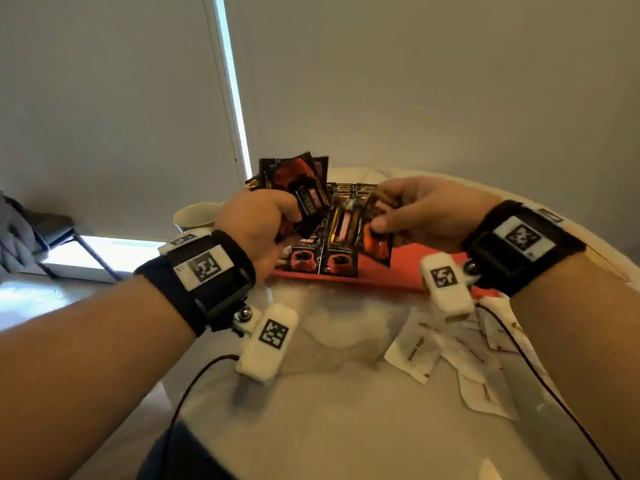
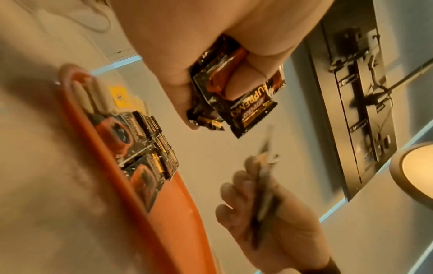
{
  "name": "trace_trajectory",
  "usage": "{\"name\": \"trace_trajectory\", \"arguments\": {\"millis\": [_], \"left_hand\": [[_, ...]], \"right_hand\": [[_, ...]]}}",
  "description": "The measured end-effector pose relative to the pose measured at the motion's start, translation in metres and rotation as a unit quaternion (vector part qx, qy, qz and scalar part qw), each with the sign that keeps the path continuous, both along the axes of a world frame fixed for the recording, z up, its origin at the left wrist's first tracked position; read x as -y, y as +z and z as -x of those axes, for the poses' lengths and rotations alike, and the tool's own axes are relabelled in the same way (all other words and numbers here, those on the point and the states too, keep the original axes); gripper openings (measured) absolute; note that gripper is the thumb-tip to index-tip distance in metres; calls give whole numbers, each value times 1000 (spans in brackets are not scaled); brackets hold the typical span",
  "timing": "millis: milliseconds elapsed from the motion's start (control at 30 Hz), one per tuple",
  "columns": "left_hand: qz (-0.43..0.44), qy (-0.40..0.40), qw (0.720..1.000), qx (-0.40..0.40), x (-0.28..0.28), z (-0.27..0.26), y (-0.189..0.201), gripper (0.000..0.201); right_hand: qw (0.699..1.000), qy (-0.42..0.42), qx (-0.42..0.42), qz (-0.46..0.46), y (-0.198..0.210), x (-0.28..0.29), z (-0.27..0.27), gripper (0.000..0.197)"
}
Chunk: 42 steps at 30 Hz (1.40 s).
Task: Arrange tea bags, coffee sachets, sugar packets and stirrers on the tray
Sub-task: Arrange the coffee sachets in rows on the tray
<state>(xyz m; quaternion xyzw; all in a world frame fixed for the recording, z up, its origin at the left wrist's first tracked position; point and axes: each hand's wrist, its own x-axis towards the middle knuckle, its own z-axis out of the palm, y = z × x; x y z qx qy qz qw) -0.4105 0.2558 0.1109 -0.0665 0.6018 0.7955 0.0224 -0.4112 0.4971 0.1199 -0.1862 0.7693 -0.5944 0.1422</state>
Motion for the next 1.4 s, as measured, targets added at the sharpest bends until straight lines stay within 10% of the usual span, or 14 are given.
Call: {"name": "trace_trajectory", "arguments": {"millis": [133,533,1400], "left_hand": [[-20,-26,999,8,-30,9,1,38],[-117,-168,979,25,-79,42,-6,28],[-127,-159,979,-25,-55,74,-27,39]], "right_hand": [[975,-87,-11,206,-11,-6,16,33],[963,-231,-40,132,-28,1,57,19],[919,-291,70,257,-38,11,66,21]]}}
